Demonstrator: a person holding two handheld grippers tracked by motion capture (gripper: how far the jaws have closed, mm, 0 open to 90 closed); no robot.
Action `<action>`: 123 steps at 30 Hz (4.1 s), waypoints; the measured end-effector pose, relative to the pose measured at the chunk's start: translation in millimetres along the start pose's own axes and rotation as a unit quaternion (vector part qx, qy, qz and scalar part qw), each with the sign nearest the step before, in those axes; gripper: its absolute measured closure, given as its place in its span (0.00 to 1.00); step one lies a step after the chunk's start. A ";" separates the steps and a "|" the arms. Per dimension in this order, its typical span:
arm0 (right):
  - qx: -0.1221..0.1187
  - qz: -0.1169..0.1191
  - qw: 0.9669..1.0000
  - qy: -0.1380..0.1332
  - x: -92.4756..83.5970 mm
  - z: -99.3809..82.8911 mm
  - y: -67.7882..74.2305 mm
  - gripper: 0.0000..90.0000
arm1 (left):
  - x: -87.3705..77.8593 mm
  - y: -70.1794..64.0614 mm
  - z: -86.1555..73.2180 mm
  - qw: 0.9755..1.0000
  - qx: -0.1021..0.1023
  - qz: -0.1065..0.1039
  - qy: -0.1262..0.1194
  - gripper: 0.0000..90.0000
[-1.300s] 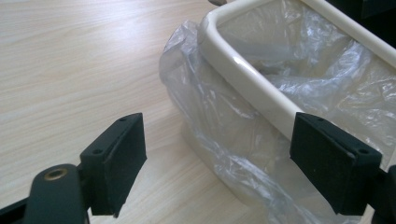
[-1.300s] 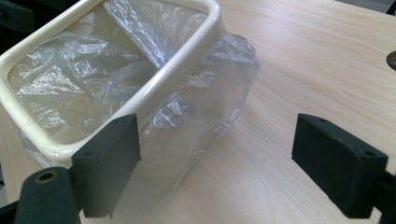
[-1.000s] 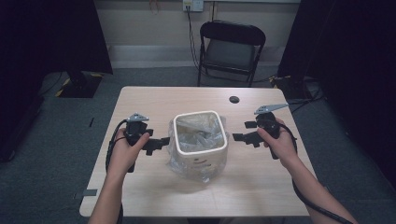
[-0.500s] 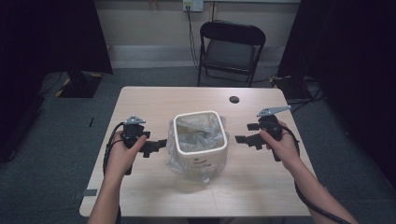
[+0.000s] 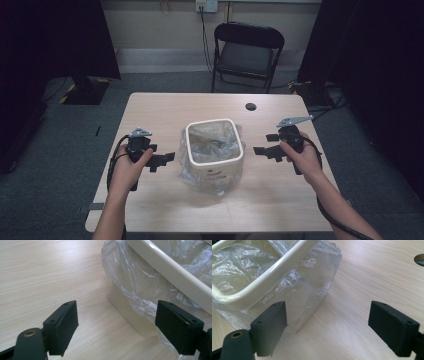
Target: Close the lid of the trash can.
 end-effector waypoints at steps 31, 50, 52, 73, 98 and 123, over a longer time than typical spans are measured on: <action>0.021 -0.014 1.000 0.010 -2.2 -39.7 -20.2 0.16 | 8.7 19.7 -36.0 0.999 -0.028 0.000 0.017 0.21; 0.033 -0.020 0.999 0.013 -5.9 -61.0 -33.7 0.16 | 9.8 32.3 -55.8 0.999 -0.043 0.004 0.025 0.21; 0.035 -0.021 0.999 0.013 -6.3 -62.9 -34.7 0.16 | 10.4 32.4 -57.0 0.999 -0.046 0.003 0.022 0.21; 0.041 -0.030 0.998 0.023 -10.1 -85.6 -42.7 0.16 | 11.2 38.5 -72.8 0.998 -0.049 0.012 0.036 0.21; 0.052 -0.032 0.998 0.027 -7.5 -105.2 -49.3 0.16 | 15.5 43.5 -87.9 0.998 -0.054 0.015 0.040 0.21; 0.049 -0.046 0.997 0.036 -2.7 -124.2 -55.0 0.16 | 18.7 49.9 -98.0 0.998 -0.037 0.034 0.038 0.20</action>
Point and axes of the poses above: each handheld gripper's, and its own axes: x roughly forward along the jaws, z roughly out of its top, y roughly to its left, the point moved 5 cm from there along x, roughly forward along the jaws, and after that the axes turned 11 degrees about -z, right-handed, at the moved point
